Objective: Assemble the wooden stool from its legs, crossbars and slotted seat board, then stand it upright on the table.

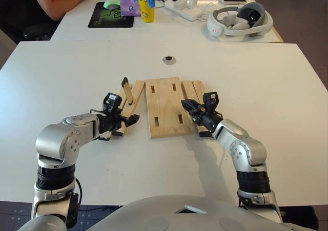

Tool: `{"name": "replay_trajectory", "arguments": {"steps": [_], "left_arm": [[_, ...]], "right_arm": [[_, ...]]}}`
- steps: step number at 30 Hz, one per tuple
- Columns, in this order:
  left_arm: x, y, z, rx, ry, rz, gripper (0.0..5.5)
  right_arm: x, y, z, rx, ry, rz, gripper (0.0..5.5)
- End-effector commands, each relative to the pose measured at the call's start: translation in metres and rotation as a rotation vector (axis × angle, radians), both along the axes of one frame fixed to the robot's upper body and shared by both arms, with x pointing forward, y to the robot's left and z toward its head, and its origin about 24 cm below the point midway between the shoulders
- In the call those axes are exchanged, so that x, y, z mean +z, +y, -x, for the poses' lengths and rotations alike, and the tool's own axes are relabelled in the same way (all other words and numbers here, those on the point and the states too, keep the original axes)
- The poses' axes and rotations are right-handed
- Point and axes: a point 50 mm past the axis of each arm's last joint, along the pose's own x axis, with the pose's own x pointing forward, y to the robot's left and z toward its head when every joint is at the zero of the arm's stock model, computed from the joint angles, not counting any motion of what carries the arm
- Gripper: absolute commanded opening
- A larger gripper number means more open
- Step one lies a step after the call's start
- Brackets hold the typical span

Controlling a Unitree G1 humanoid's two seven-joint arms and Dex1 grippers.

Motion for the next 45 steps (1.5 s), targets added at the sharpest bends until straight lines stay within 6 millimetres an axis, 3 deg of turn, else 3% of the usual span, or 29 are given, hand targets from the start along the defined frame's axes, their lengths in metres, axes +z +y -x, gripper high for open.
{"name": "replay_trajectory", "arguments": {"steps": [1, 16, 31, 45], "left_arm": [[-0.003, 0.003, 0.001, 0.002, 0.015, -0.044, 4.21], [-0.016, -0.003, 0.004, 0.003, 0.062, -0.074, 4.21], [-0.033, -0.009, 0.003, -0.008, 0.057, -0.24, 4.21], [-0.036, -0.009, 0.0, 0.057, 0.047, -0.208, 2.27]], "right_arm": [[0.0, 0.002, 0.001, 0.009, 0.005, 0.006, 0.95], [0.002, 0.003, -0.003, 0.033, 0.003, 0.01, 0.95], [0.005, 0.006, -0.007, 0.059, 0.0, 0.01, 0.95], [0.005, 0.008, -0.008, 0.095, 0.002, 0.021, 0.95]]}}
